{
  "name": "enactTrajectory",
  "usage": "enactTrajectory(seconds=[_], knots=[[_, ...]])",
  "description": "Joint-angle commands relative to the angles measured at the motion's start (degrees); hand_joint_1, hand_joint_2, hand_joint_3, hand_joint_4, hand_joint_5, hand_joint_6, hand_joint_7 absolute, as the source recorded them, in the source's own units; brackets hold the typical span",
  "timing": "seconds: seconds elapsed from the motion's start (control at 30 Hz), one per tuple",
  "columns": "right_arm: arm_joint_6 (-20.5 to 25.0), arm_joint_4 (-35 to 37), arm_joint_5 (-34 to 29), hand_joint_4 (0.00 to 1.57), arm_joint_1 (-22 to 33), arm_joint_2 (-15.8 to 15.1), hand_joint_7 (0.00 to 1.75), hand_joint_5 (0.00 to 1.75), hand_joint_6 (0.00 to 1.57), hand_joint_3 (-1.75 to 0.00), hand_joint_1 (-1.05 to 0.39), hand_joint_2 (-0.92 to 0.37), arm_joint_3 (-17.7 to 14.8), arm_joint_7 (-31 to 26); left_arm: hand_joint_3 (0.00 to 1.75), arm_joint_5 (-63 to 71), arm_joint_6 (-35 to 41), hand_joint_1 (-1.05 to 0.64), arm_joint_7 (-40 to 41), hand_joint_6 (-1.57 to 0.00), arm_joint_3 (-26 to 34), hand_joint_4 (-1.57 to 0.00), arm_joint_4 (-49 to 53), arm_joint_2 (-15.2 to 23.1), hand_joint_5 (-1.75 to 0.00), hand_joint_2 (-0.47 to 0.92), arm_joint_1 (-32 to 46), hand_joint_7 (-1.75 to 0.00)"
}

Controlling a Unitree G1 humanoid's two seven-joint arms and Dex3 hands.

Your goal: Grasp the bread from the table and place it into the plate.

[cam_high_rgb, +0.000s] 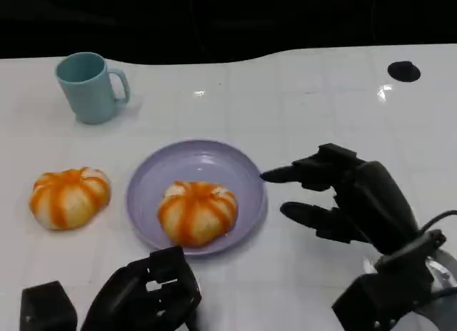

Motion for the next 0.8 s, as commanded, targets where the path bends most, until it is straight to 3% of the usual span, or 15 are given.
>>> enactTrajectory(seconds=[0.03,0.13,0.43,0.53,0.67,0.8], knots=[[-2.81,-0.8,0.1,0.76,2.34,-3.32,0.79,1.32,0.86,-0.76,-0.09,-0.51,-2.48,-2.04,0.65,-0.11,-0.4,-0.57,-0.21,-0.75,0.34,-0.79,0.45,0.48,-1.75,0.67,0.07,-1.43],[-3.88,-1.47,-0.35,0.84,4.4,-5.14,0.96,1.52,0.85,-0.88,-0.09,-0.45,-3.49,-2.48,0.65,-0.03,-0.72,-0.57,-0.2,-0.76,0.34,-0.79,0.81,0.36,-1.75,0.67,0.08,-1.43],[-4.34,-5.08,-0.63,0.92,10.39,-8.29,1.15,1.64,0.79,-1.03,-0.14,-0.49,-5.71,-2.01,0.62,-0.27,-2.19,-0.53,-1.2,-0.76,0.4,-0.79,2.44,0.19,-1.75,0.68,-0.28,-1.41],[-2.65,-7.9,0.11,0.87,13.16,-8.3,1.19,1.73,0.81,-1.09,-0.17,-0.47,-6.47,-0.35,0.63,0.15,-2.2,-0.56,-0.75,-0.76,0.34,-0.79,2.08,0.23,-1.75,0.68,-0.17,-1.42],[-1.71,-10.08,0.6,0.86,15.73,-7.62,1.29,1.74,0.81,-1.22,-0.18,-0.39,-6.99,0.46,0.63,-0.16,-1.97,-0.54,-0.99,-0.75,0.44,-0.78,1.96,0.23,-1.75,0.69,-0.17,-1.43],[-0.09,-11.35,0.42,0.87,17.53,-7.0,1.29,1.75,0.79,-1.26,-0.19,-0.37,-6.92,1.01,0.64,-0.13,-1.99,-0.54,-0.88,-0.75,0.6,-0.78,2.1,0.35,-1.75,0.68,-0.3,-1.44]])
